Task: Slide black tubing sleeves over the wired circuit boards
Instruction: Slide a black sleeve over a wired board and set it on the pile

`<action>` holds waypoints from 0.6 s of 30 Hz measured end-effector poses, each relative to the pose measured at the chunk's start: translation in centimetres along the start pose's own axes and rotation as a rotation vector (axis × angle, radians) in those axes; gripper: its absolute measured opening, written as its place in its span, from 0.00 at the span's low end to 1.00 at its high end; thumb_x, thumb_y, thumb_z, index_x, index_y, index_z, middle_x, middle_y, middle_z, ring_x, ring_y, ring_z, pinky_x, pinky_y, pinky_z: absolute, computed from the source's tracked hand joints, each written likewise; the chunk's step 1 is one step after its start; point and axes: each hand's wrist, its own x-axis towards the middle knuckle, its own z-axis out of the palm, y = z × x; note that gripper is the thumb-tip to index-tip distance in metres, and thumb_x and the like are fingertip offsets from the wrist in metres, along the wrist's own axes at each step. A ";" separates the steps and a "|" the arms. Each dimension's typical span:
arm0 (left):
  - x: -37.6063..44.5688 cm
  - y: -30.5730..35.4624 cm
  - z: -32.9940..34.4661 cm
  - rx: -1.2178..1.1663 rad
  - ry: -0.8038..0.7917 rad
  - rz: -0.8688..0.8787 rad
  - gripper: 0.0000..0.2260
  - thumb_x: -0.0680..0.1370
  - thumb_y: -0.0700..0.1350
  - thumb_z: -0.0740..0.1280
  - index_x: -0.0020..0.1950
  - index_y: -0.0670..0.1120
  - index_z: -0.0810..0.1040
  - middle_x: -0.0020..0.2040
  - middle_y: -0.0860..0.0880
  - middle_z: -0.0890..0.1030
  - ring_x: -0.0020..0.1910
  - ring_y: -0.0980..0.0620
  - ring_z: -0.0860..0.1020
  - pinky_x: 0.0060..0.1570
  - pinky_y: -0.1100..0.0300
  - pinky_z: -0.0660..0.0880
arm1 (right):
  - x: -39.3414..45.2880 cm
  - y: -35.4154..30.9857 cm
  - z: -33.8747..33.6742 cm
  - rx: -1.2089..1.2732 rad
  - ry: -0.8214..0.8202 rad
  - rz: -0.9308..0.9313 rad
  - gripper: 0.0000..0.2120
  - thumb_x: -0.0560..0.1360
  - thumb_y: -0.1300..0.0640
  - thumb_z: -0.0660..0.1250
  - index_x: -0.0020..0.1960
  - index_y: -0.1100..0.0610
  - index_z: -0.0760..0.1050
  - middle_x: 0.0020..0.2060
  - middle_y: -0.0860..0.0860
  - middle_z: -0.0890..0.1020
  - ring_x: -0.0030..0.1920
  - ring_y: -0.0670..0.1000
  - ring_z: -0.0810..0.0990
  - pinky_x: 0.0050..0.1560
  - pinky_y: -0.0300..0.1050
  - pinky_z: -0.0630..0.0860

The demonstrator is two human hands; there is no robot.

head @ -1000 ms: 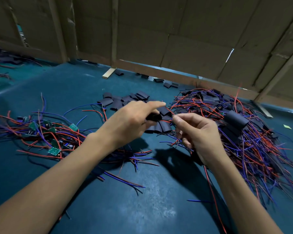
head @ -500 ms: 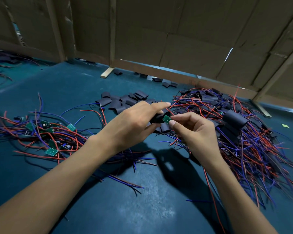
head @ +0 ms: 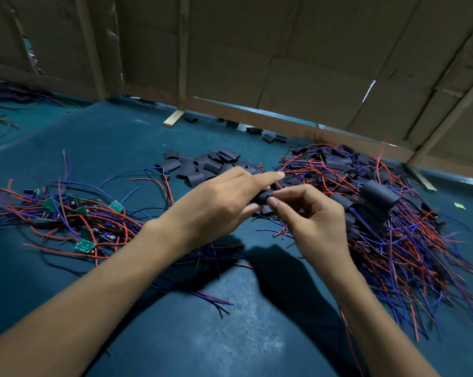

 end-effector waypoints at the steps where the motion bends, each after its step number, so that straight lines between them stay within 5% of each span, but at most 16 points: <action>1: 0.0 0.0 0.0 0.001 0.003 0.013 0.25 0.76 0.35 0.73 0.72 0.35 0.72 0.57 0.41 0.82 0.53 0.40 0.81 0.54 0.46 0.79 | 0.0 0.0 0.1 0.027 0.004 0.016 0.10 0.73 0.64 0.76 0.45 0.50 0.83 0.37 0.42 0.85 0.34 0.39 0.79 0.38 0.33 0.74; 4: 0.0 0.2 0.2 0.012 -0.001 0.027 0.25 0.76 0.35 0.73 0.72 0.34 0.72 0.57 0.41 0.82 0.54 0.41 0.81 0.54 0.46 0.79 | -0.1 -0.2 0.2 0.052 0.026 0.029 0.11 0.73 0.66 0.76 0.44 0.49 0.83 0.37 0.41 0.86 0.35 0.37 0.80 0.39 0.29 0.73; 10: 0.0 0.0 0.4 0.030 0.057 0.010 0.25 0.79 0.41 0.71 0.73 0.33 0.69 0.61 0.41 0.81 0.56 0.41 0.80 0.58 0.48 0.77 | -0.4 -0.4 0.4 -0.068 0.088 -0.067 0.09 0.75 0.65 0.74 0.52 0.54 0.85 0.44 0.48 0.87 0.45 0.44 0.84 0.49 0.39 0.78; 13: -0.3 -0.9 0.9 -0.004 0.035 -0.120 0.29 0.82 0.49 0.68 0.76 0.35 0.65 0.68 0.41 0.77 0.64 0.42 0.76 0.68 0.52 0.71 | 0.3 -0.6 -0.8 -0.086 0.307 -0.103 0.08 0.76 0.63 0.73 0.52 0.52 0.84 0.45 0.49 0.86 0.44 0.42 0.82 0.49 0.40 0.76; 16: -1.3 -2.8 1.8 0.093 -0.185 -0.340 0.29 0.83 0.54 0.63 0.79 0.40 0.63 0.74 0.41 0.70 0.71 0.42 0.68 0.73 0.53 0.63 | 1.3 -0.6 -3.6 -0.185 0.647 -0.105 0.06 0.78 0.55 0.71 0.54 0.53 0.84 0.47 0.52 0.86 0.46 0.47 0.82 0.50 0.47 0.79; 18: -2.1 -3.6 2.8 0.185 -0.456 -0.419 0.28 0.83 0.58 0.59 0.80 0.47 0.61 0.77 0.45 0.66 0.74 0.43 0.64 0.73 0.49 0.62 | 1.9 -0.2 -5.7 -0.344 0.759 -0.097 0.10 0.79 0.53 0.68 0.56 0.55 0.84 0.49 0.53 0.85 0.49 0.50 0.82 0.52 0.41 0.76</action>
